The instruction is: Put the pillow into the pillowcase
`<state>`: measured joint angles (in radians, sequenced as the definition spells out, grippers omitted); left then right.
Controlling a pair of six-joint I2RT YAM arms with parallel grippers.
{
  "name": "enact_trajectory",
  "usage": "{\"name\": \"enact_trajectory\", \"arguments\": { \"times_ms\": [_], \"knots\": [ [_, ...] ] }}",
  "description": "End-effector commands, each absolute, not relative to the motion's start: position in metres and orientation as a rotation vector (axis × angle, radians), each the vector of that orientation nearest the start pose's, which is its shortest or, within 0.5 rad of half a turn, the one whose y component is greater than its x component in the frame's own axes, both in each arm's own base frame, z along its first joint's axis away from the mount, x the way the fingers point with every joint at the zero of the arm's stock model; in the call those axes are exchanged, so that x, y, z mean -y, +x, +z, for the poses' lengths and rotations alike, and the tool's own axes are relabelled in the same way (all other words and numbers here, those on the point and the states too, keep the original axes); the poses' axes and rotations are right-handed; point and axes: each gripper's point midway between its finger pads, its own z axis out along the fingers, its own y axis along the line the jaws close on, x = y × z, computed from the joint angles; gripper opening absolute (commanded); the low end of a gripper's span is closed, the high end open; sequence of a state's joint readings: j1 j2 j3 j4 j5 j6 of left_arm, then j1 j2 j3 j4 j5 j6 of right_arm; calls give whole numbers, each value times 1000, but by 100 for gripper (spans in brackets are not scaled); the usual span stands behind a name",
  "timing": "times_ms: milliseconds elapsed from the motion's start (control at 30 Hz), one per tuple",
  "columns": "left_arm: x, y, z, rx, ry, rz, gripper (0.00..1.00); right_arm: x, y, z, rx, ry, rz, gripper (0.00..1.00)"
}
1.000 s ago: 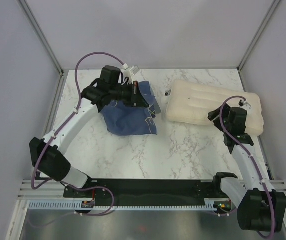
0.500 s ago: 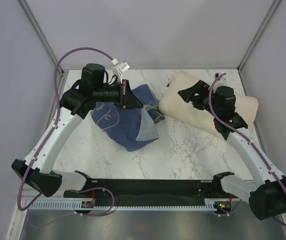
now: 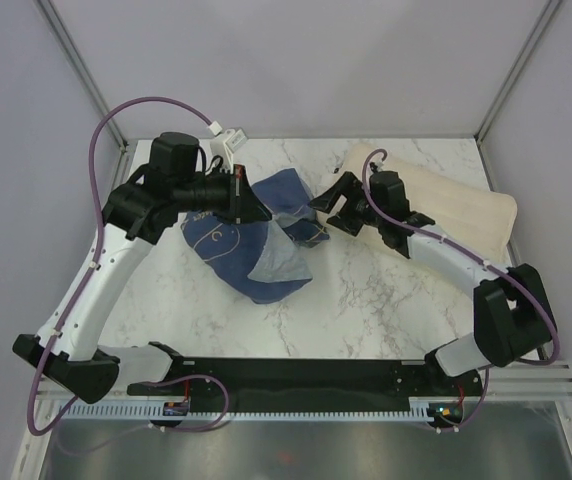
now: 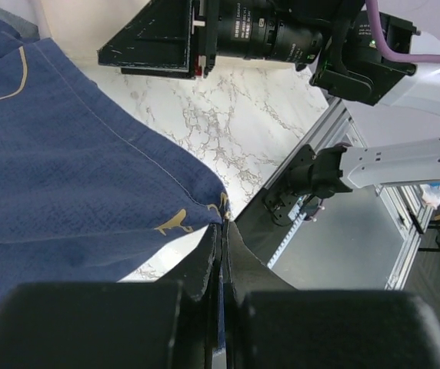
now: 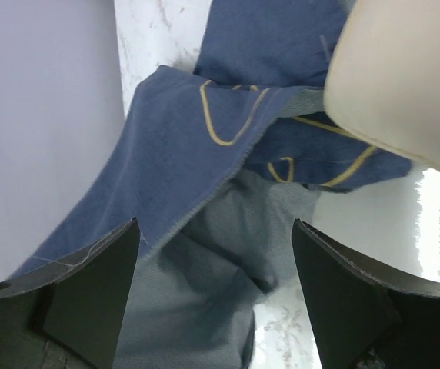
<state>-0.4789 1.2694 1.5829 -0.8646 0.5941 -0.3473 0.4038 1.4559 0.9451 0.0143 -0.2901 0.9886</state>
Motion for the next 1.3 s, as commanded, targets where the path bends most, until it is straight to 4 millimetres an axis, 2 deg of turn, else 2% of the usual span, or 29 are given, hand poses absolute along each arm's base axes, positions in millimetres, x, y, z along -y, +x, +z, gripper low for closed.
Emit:
{"name": "enact_trajectory", "arguments": {
  "times_ms": [0, 33, 67, 133, 167, 233, 300, 400, 500, 600, 700, 767, 867, 1000, 1033, 1100, 1267],
  "knots": [
    [234, 226, 361, -2136, 546, -1047, 2, -273, 385, 219, -2058, 515, 1254, 88],
    [233, 225, 360, -2137, 546, -1045, 2, -279, 390, 226, -2041, 510, 1288, 89],
    [232, 225, 360, -2136, 547, -1036, 2, -287, 396, 216, -2063, 531, 1303, 89],
    [228, 226, 358, -2143, 538, -1008, 2, -300, 402, 215, -2081, 531, 1326, 89],
    [227, 226, 359, -2138, 544, -996, 2, -305, 406, 201, -2108, 570, 1319, 89],
    [223, 225, 359, -2142, 536, -973, 2, -315, 408, 187, -2129, 601, 1289, 86],
    [218, 226, 359, -2145, 524, -938, 2, -324, 405, 178, -2145, 620, 1278, 82],
    [205, 233, 356, -2161, 480, -845, 2, -330, 407, 167, -2162, 630, 1261, 83],
    [190, 235, 353, -2188, 444, -761, 2, -311, 409, 159, -2152, 643, 1124, 84],
    [185, 233, 350, -2193, 441, -739, 2, -281, 408, 167, -2109, 656, 950, 86],
    [183, 233, 349, -2197, 435, -732, 2, -259, 407, 165, -2080, 668, 829, 86],
    [183, 232, 347, -2200, 437, -733, 2, -248, 404, 169, -2070, 654, 779, 87],
    [183, 230, 347, -2198, 441, -739, 2, -240, 401, 163, -2084, 662, 778, 87],
    [182, 227, 350, -2188, 439, -744, 2, -253, 390, 141, -2186, 651, 861, 87],
    [182, 227, 351, -2184, 439, -744, 2, -259, 391, 144, -2171, 657, 911, 87],
    [182, 226, 353, -2179, 441, -746, 2, -269, 389, 136, -2182, 696, 980, 86],
    [182, 223, 356, -2170, 445, -760, 2, -293, 390, 127, -2199, 714, 1047, 86]
  ]
}}
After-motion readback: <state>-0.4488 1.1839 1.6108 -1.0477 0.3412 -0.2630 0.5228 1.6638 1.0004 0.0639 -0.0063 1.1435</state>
